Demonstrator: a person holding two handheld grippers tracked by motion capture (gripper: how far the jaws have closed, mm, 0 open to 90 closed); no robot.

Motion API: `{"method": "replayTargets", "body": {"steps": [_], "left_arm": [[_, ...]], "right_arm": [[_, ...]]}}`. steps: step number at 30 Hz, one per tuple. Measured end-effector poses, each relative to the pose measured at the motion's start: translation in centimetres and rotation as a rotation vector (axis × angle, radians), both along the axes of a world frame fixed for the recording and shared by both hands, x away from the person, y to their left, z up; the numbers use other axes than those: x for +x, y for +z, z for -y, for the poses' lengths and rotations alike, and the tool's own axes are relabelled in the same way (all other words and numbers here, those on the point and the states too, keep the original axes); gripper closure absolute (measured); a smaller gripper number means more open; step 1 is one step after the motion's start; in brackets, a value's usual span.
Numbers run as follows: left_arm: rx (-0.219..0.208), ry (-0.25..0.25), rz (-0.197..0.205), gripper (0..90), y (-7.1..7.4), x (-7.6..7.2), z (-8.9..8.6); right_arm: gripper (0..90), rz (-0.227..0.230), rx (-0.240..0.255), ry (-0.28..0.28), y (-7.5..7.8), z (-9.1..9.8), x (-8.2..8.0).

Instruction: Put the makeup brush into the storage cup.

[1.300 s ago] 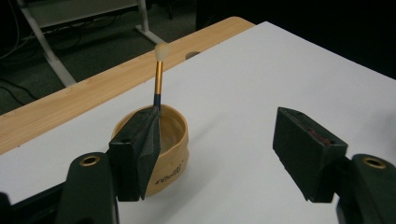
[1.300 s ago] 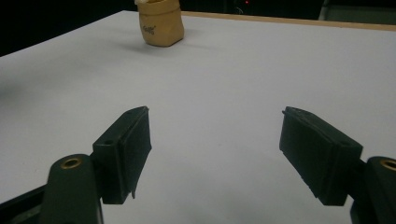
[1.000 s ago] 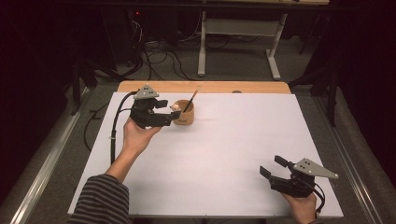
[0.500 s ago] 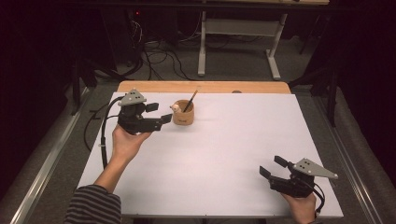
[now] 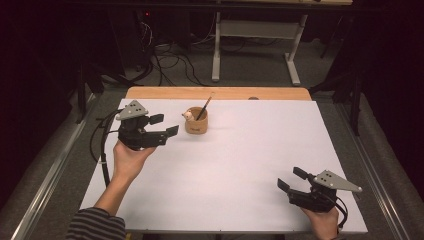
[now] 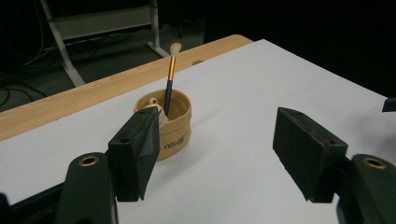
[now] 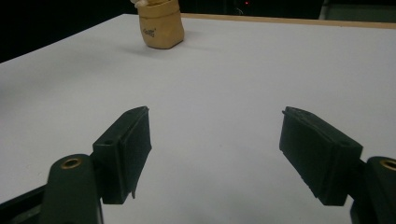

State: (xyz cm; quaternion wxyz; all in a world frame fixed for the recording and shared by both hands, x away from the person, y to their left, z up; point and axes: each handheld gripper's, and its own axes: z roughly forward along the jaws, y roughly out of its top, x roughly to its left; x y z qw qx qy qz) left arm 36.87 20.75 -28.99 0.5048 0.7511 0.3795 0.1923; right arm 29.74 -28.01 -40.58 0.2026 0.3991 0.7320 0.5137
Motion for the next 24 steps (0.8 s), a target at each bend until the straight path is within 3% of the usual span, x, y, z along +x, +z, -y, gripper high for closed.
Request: {"method": "replayTargets", "body": {"steps": [16,24], "left_arm": [[-0.021,0.014,0.002,31.2,-0.6,-1.3,-1.2],[-0.023,0.023,-0.004,31.4,-1.9,-1.9,-1.3]], "right_arm": [[26.6,-0.009,-0.009,-0.006,-0.1,0.0,0.3],[26.7,-0.003,0.000,-0.016,-0.1,0.4,0.4]]}}
